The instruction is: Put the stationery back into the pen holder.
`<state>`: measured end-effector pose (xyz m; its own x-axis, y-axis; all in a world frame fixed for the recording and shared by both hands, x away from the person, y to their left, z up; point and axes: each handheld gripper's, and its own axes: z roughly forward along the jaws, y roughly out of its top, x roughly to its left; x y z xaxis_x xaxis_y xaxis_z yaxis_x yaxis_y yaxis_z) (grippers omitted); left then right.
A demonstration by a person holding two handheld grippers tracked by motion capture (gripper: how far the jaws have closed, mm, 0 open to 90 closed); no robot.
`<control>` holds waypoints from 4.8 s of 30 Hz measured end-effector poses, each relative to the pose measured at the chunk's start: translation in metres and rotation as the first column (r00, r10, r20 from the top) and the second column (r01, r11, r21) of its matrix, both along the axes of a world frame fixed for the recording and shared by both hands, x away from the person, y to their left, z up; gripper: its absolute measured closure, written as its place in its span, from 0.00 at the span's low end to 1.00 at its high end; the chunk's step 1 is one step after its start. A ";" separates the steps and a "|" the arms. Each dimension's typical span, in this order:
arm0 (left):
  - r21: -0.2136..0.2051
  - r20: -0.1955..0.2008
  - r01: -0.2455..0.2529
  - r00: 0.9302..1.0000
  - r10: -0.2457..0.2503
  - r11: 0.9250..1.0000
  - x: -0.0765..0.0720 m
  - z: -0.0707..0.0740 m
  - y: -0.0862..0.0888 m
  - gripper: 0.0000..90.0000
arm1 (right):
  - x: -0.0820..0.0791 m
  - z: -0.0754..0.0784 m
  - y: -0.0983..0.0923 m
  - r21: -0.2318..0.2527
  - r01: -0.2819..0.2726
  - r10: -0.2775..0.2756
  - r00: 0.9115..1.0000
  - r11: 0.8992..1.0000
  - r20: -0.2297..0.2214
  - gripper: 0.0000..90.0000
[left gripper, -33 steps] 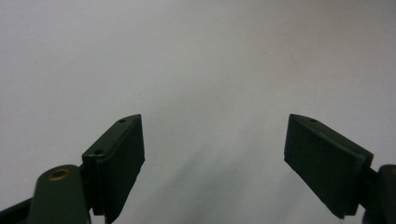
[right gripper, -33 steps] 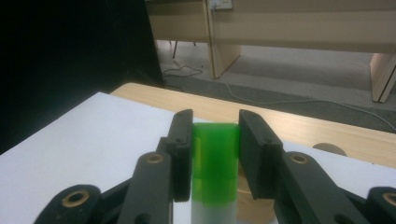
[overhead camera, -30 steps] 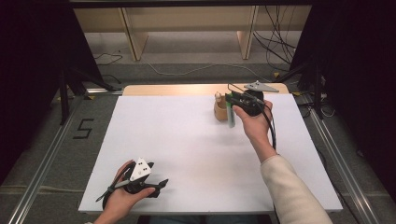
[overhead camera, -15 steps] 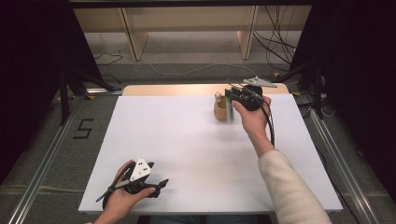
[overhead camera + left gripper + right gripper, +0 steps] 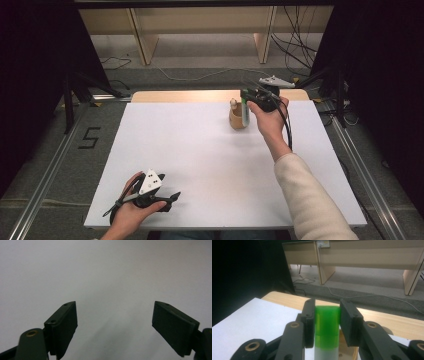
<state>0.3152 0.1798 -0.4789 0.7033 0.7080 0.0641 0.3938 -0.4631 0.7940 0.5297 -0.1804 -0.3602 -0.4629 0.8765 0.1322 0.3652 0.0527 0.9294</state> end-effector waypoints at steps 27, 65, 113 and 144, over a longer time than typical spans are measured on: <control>0.002 -0.004 0.002 1.000 -0.002 1.000 0.001 0.000 0.000 0.23 | 0.020 0.005 0.001 0.006 0.035 -0.036 0.999 0.999 0.011 0.75; -0.001 0.004 0.001 1.000 -0.001 1.000 0.001 0.000 0.000 0.23 | 0.036 -0.003 0.007 0.007 0.078 -0.078 0.996 0.997 0.034 0.75; -0.001 0.004 0.006 1.000 -0.006 1.000 0.000 0.000 0.000 0.23 | 0.041 -0.023 0.014 -0.061 0.076 -0.074 0.996 0.995 0.046 0.75; -0.004 0.003 0.007 1.000 -0.007 1.000 -0.001 0.000 0.000 0.23 | 0.040 -0.043 0.015 -0.099 0.074 -0.074 0.997 0.992 0.009 0.75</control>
<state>0.3146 0.1795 -0.4787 0.7082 0.7031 0.0630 0.3884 -0.4627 0.7969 0.5700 -0.1652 -0.4036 -0.3967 0.9171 0.0405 0.3668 0.1179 0.9228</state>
